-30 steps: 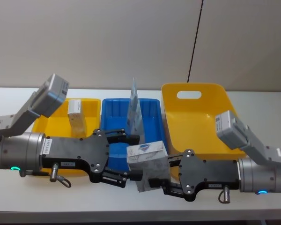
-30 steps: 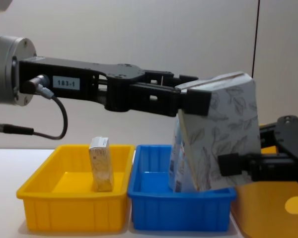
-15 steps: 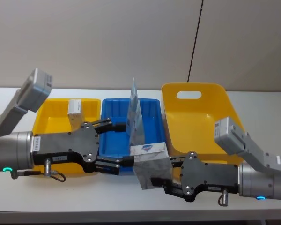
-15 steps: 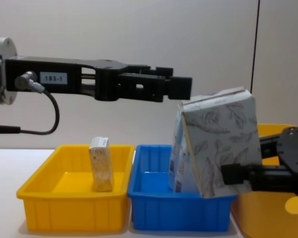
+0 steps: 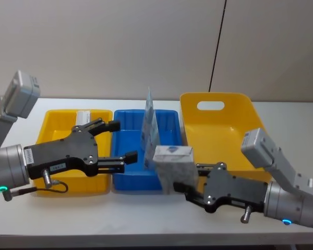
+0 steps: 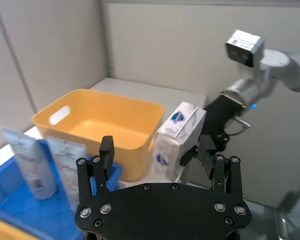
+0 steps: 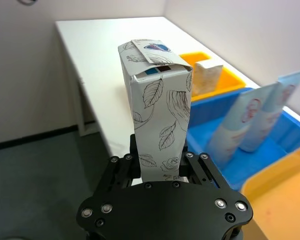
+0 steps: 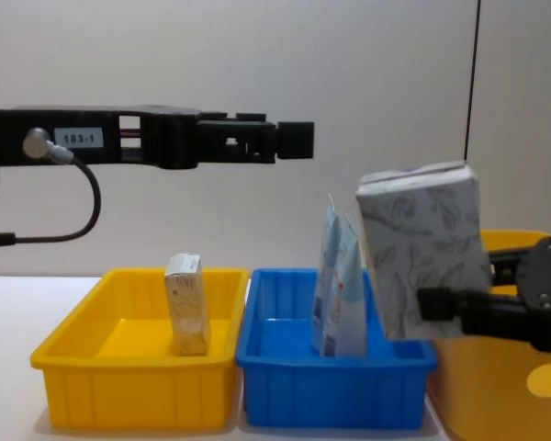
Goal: Bimanual collaborative sorting of washing and personal care products
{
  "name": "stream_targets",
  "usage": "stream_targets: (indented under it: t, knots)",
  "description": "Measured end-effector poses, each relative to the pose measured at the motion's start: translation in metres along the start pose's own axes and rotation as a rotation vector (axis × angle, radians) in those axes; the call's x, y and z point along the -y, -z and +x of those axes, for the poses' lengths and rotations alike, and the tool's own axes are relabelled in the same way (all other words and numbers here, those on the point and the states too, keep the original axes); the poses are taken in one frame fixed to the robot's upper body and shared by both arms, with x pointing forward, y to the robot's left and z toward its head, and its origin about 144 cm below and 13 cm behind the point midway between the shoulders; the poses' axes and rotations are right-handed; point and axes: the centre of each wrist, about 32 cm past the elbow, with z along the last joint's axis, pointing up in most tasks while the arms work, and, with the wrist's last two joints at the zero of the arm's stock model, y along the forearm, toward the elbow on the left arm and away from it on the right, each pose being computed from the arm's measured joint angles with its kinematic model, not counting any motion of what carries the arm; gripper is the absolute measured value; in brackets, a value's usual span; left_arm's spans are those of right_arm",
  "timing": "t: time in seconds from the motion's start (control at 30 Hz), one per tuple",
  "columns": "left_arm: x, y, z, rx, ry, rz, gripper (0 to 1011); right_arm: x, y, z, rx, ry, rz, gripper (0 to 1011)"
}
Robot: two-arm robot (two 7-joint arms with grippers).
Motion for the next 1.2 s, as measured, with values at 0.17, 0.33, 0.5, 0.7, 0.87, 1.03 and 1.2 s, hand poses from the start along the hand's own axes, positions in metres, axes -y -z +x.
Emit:
stream_targets:
  t: [0.17,0.33,0.5,0.7,0.87,1.03,1.2]
  knots:
    - [-0.001,0.005,-0.007,-0.017,-0.081,-0.009,1001,0.000,0.003,-0.005,-0.021,0.079,0.015,362]
    - [-0.001,0.009,-0.012,-0.031,-0.144,-0.016,1001,-0.001,0.005,-0.009,-0.040,0.152,0.027,361]
    - [-0.001,0.014,-0.016,-0.045,-0.202,-0.018,1001,-0.002,0.006,-0.013,-0.056,0.233,0.043,361]
    - [0.000,0.017,-0.018,-0.055,-0.232,-0.018,1001,-0.004,0.006,-0.016,-0.075,0.336,0.058,361]
    - [0.002,0.020,-0.020,-0.062,-0.245,-0.018,1001,-0.006,0.005,-0.019,-0.088,0.410,0.069,361]
    - [0.004,0.022,-0.022,-0.072,-0.256,-0.014,1001,-0.008,0.003,-0.021,-0.099,0.500,0.079,362]
    - [0.004,0.024,-0.023,-0.084,-0.265,-0.008,1001,-0.011,0.001,-0.023,-0.107,0.575,0.089,361]
